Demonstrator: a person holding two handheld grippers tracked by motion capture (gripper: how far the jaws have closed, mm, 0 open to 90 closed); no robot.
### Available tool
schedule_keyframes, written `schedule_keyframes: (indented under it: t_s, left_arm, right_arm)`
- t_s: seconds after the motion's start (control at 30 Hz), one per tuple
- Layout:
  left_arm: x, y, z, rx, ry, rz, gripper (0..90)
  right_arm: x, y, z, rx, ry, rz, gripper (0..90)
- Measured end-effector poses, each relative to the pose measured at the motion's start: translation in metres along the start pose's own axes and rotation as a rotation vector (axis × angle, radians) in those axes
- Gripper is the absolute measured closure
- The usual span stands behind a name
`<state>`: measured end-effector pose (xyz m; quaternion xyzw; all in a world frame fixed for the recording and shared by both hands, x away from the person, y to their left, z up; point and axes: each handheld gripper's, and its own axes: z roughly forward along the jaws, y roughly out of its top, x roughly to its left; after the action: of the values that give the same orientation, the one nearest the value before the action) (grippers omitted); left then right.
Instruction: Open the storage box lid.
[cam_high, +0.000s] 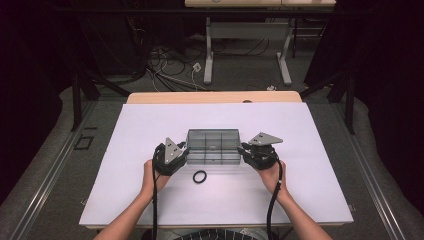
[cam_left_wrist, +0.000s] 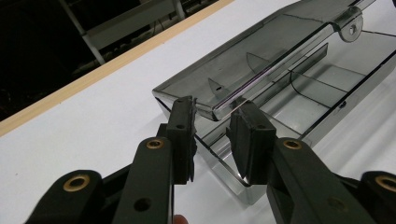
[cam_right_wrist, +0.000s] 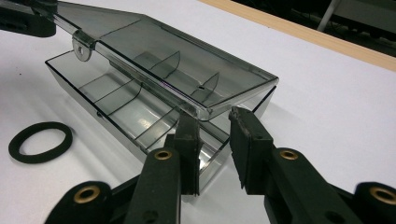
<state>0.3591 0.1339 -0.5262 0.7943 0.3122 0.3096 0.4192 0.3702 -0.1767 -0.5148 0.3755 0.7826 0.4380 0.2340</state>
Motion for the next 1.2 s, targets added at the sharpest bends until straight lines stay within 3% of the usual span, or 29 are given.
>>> schedule_keyframes:
  t_s: [0.57, 0.63, 0.87, 1.2]
  left_arm:
    - [0.005, 0.002, 0.0, -0.009, -0.019, -0.005, 69.8]
    - [0.006, 0.003, 0.0, -0.007, -0.014, 0.012, 69.8]
    - [0.01, 0.01, 0.0, 0.002, -0.013, 0.044, 70.0]
    - [0.017, 0.022, 0.003, -0.003, -0.005, 0.031, 74.5]
  right_arm:
    - [-0.001, 0.004, 0.001, -0.008, -0.011, -0.005, 73.4]
    - [-0.002, 0.006, 0.002, -0.007, -0.016, -0.01, 73.4]
    - [-0.003, 0.011, 0.002, -0.007, -0.023, -0.024, 73.4]
    - [-0.007, 0.024, 0.005, -0.015, -0.034, -0.033, 74.4]
